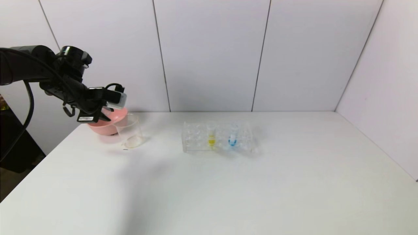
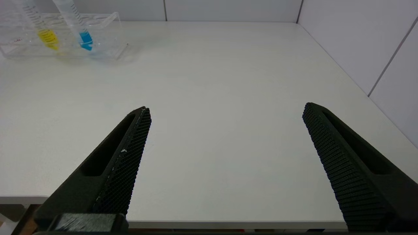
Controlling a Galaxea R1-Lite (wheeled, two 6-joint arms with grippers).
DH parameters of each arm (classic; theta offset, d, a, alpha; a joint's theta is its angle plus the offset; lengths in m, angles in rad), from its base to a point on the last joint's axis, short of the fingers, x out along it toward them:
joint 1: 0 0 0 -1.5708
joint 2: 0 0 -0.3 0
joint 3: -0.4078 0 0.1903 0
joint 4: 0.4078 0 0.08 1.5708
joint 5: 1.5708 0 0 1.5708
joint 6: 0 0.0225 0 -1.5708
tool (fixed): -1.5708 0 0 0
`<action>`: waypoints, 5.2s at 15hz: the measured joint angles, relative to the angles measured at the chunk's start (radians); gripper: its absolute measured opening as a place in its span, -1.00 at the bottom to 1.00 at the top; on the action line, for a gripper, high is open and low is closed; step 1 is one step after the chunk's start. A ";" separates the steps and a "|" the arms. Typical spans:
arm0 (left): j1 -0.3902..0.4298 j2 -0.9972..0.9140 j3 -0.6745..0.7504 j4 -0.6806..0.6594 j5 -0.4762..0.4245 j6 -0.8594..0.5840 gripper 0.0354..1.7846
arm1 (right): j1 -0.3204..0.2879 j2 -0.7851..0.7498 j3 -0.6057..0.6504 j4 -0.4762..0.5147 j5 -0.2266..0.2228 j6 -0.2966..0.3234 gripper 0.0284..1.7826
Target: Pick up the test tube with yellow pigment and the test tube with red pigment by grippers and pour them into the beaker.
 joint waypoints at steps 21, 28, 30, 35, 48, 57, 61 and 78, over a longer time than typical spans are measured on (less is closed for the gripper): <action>-0.045 0.028 -0.001 -0.035 0.121 0.000 -0.45 | 0.000 0.000 0.000 0.000 0.000 0.000 0.91; -0.057 0.035 -0.008 -0.037 0.164 0.002 -0.45 | 0.000 0.000 0.000 0.000 0.000 0.000 0.91; -0.058 0.037 -0.009 -0.038 0.180 0.002 -0.45 | 0.000 0.000 0.000 0.000 0.000 0.000 0.91; -0.069 0.043 -0.009 -0.052 0.239 0.002 -0.45 | 0.000 0.000 0.000 0.000 0.000 0.000 0.91; -0.092 0.050 -0.008 -0.076 0.291 0.005 -0.45 | 0.000 0.000 0.000 0.000 0.000 0.000 0.91; -0.096 0.051 -0.008 -0.076 0.306 0.006 -0.45 | 0.000 0.000 0.000 0.000 0.000 0.000 0.91; -0.104 0.051 -0.008 -0.081 0.321 0.006 -0.45 | 0.000 0.000 0.000 0.000 0.000 0.000 0.91; -0.134 0.051 -0.008 -0.093 0.401 0.041 -0.45 | 0.000 0.000 0.000 0.000 0.000 0.000 0.91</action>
